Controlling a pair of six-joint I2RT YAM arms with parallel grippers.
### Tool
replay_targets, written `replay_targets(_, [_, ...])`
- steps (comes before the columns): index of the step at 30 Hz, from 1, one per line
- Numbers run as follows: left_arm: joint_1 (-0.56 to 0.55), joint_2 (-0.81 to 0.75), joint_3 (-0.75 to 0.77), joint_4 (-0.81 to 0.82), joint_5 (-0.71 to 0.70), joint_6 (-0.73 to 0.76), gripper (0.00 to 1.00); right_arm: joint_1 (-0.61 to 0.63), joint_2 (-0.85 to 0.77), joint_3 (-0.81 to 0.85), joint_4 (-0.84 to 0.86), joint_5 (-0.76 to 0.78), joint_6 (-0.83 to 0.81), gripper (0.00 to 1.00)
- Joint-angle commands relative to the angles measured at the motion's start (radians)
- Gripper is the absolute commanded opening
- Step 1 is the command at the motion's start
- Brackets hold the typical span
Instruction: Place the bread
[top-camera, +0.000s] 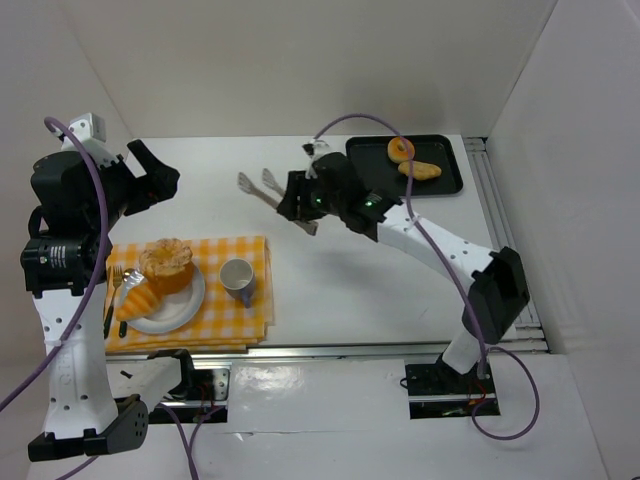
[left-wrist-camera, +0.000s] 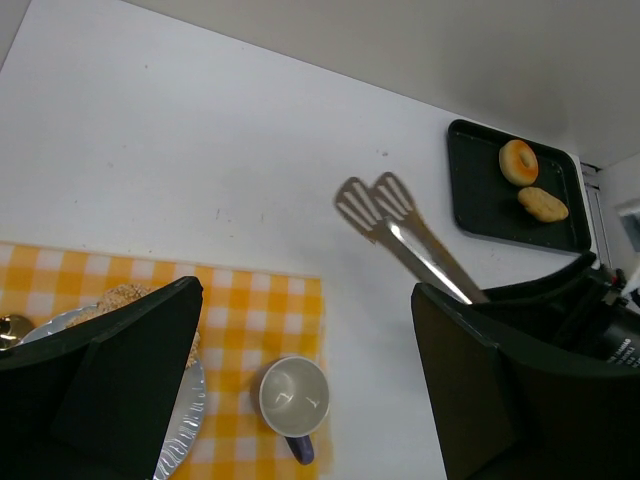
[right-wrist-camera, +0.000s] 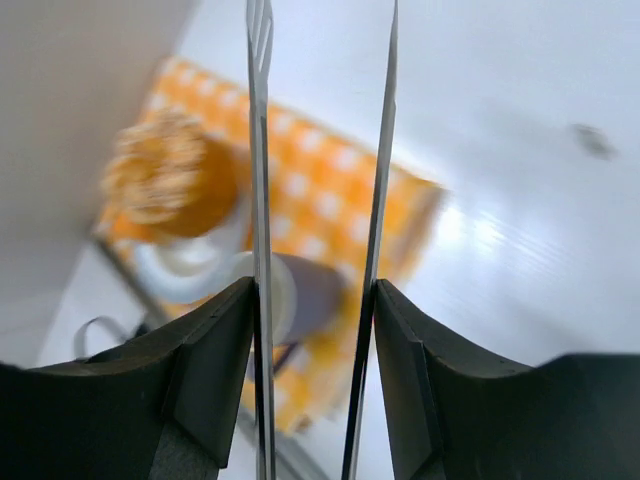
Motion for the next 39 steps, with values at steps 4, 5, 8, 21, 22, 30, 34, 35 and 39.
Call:
replay_targets(4, [-0.005,-0.016,-0.003,0.044,0.006,-0.010,0.99,-0.045,-0.150,-0.230,-0.084,0.477,-0.102,0.57])
replay_targets(5, [-0.005,-0.016,-0.003,0.044,0.006,-0.010,0.99,-0.055,-0.150,-0.288,-0.057,0.487,-0.113,0.57])
replay_targets(8, [-0.005,-0.016,-0.003,0.044,-0.005,-0.010,0.99,-0.064,-0.141,-0.379,0.050,0.478,-0.151,0.57])
replay_targets(21, [-0.005,-0.025,-0.069,0.074,0.026,-0.019,0.99,-0.093,-0.016,-0.334,0.036,0.515,-0.135,0.99])
replay_targets(22, [-0.005,-0.025,-0.069,0.074,0.026,-0.019,0.99,-0.107,-0.016,-0.286,-0.010,0.535,-0.118,0.99])
replay_targets(30, [-0.005,-0.005,-0.069,0.083,0.035,-0.019,0.99,-0.280,-0.088,-0.169,-0.188,0.586,-0.024,0.99])
replay_targets(34, [-0.005,0.006,-0.069,0.093,0.055,-0.019,0.99,-0.346,-0.125,-0.260,-0.199,0.549,0.006,0.99])
replay_targets(35, [-0.005,0.015,-0.079,0.093,0.055,-0.019,0.99,-0.360,-0.136,-0.299,-0.199,0.540,0.015,0.99])
replay_targets(39, [-0.005,0.026,-0.122,0.116,0.055,-0.009,0.99,-0.424,-0.147,-0.405,-0.168,0.492,0.052,0.99])
